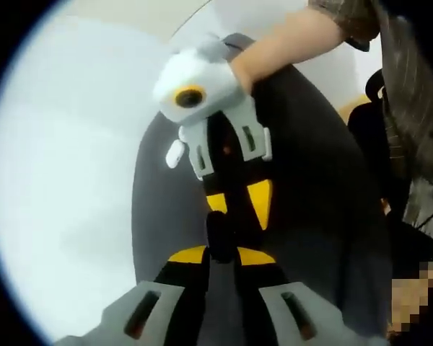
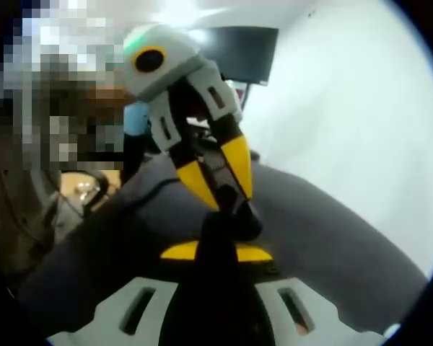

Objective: Pick up three earphones and place each one into its charging case using tactile feedback, ensure that each earphone is properly inserted and securely positioned inside the case.

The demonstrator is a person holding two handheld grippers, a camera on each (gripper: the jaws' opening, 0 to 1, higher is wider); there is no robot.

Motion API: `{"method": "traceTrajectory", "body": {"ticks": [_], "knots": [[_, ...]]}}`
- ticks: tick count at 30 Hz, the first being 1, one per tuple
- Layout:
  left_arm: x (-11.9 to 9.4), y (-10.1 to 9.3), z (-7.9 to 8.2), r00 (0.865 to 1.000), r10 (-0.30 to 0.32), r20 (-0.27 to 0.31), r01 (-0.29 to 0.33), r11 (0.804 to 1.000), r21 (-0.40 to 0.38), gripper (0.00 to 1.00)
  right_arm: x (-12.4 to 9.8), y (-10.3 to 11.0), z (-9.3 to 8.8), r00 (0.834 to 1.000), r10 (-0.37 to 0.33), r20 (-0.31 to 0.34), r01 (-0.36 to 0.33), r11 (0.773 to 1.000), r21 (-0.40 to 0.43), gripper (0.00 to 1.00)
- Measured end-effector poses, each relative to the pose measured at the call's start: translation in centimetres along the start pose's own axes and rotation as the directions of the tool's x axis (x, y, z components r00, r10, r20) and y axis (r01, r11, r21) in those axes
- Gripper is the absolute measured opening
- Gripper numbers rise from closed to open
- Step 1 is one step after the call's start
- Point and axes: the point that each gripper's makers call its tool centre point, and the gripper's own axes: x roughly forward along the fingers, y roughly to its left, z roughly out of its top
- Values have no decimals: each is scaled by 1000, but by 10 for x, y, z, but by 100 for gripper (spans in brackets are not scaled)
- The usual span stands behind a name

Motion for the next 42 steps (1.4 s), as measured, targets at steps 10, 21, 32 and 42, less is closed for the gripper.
{"method": "traceTrajectory", "body": {"ticks": [10,21,32,42], "knots": [[-7,-1,-3,1000,2,2,-2,1000,2,15,1,-2,-1,1000,2,-3,-2,1000,13,18],[-28,12,-30,995,76,61,-63,978,-197,15,2,-2,-3,1000,2,-2,-2,1000,15,18],[-47,4,-149,990,130,-50,-132,771,-624,10,2,-3,-3,1000,4,0,-4,1000,19,18],[-15,-18,-139,986,-35,162,138,715,-685,23,1,-4,-3,1000,3,1,-3,1000,17,18]]}}
